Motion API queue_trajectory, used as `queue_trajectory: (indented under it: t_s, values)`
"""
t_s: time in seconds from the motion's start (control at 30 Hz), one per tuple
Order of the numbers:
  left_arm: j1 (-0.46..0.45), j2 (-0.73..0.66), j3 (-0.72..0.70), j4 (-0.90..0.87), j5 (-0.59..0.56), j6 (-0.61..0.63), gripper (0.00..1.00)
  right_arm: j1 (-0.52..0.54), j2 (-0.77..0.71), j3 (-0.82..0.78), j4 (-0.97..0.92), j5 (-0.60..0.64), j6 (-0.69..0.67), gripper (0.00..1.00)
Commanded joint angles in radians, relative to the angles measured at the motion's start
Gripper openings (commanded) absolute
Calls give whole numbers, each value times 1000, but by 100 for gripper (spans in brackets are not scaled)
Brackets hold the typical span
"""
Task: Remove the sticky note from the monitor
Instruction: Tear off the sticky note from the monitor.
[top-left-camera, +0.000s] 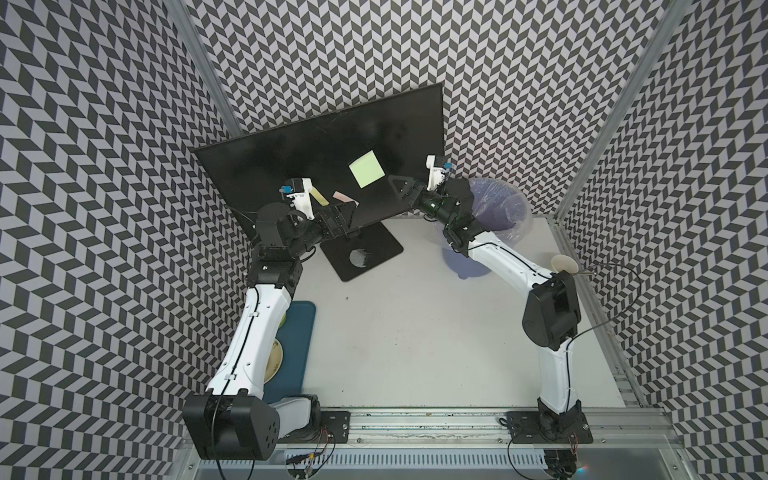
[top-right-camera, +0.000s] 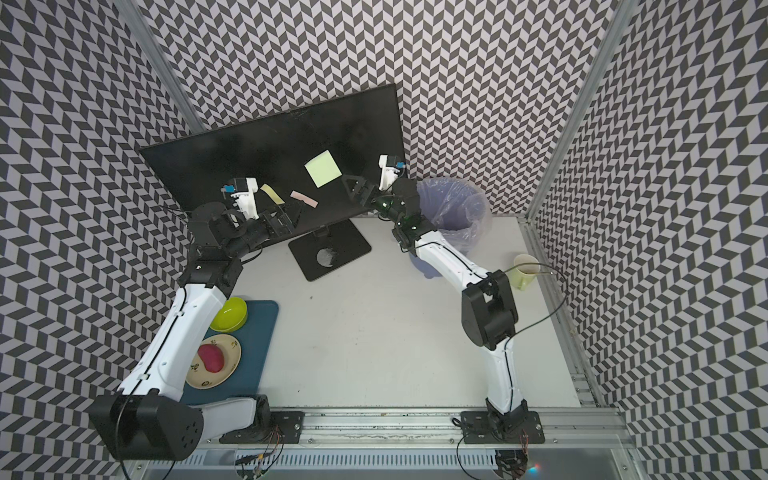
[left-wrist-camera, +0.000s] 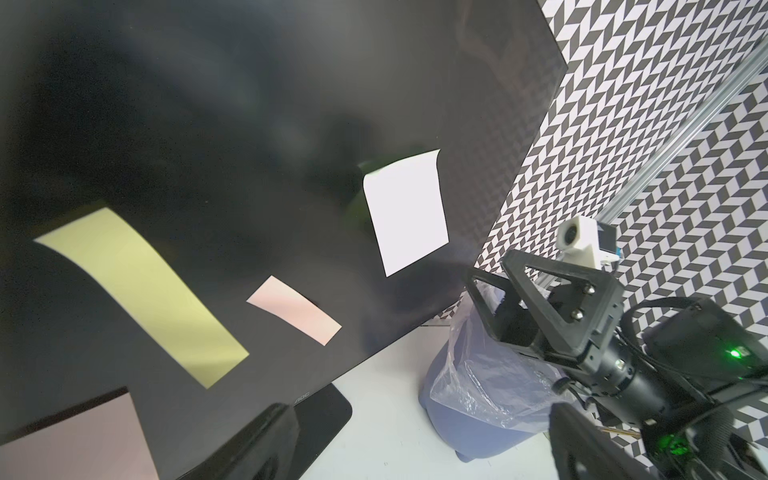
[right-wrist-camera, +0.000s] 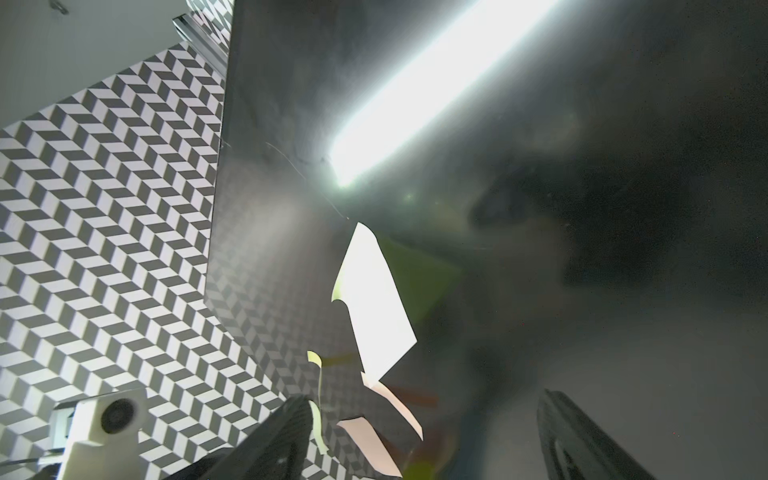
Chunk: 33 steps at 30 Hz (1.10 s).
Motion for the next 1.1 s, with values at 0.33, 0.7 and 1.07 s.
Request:
queue_trajectory:
  t_s: [0.33, 0.7, 1.07]
  values:
    - [18, -35, -23, -24, 33, 18, 100, 47, 196, 311, 24, -58, 77, 84]
    - [28, -62, -20, -61, 34, 30, 100, 54, 280, 439, -84, -14, 105, 81]
    - [30, -57, -22, -62, 36, 30, 100, 55, 324, 477, 40, -46, 148, 59]
